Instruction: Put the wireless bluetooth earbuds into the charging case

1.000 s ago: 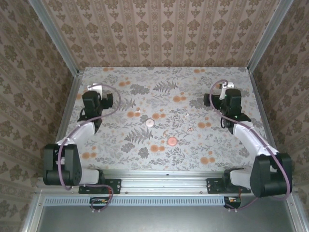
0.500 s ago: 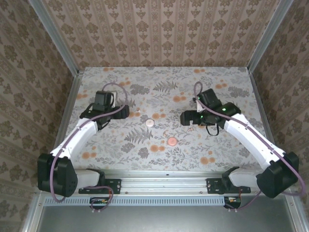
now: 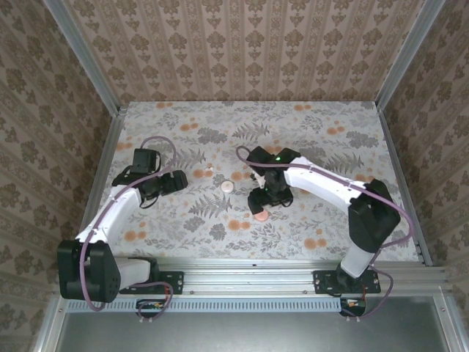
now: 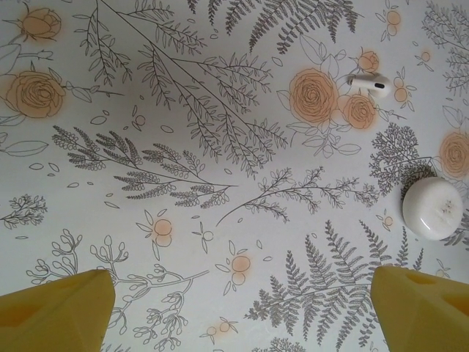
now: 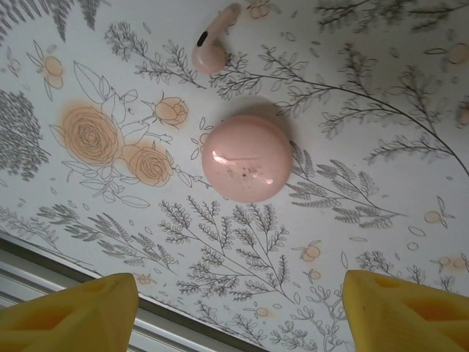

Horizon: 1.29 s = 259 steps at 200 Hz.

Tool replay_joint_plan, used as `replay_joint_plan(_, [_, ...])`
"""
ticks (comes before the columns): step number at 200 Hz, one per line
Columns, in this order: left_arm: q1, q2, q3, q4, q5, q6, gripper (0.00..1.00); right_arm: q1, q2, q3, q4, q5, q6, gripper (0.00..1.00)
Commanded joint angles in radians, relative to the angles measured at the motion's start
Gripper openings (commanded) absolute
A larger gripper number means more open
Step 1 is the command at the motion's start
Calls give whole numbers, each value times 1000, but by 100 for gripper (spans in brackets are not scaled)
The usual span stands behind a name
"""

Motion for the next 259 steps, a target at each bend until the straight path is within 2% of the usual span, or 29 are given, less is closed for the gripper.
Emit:
replay_joint_plan(1, [17, -24, 1, -28, 23, -8, 92, 10, 68, 42, -46, 23, -64, 74])
replay_joint_plan(67, [29, -93, -45, -8, -17, -27, 92, 27, 195, 76, -26, 51, -129, 74])
replay_joint_plan(139, [34, -110, -57, -17, -10, -28, 92, 39, 269, 96, 6, 66, -158, 74])
replay_joint_plan(162, [34, -116, -57, -19, -11, -27, 92, 43, 281, 93, 25, 62, -155, 69])
replay_joint_plan(215, [34, -122, -58, -30, -11, -27, 92, 49, 313, 89, 44, 71, -153, 67])
replay_joint_plan(259, [34, -125, -57, -28, -13, -31, 92, 51, 312, 74, 56, 96, -146, 55])
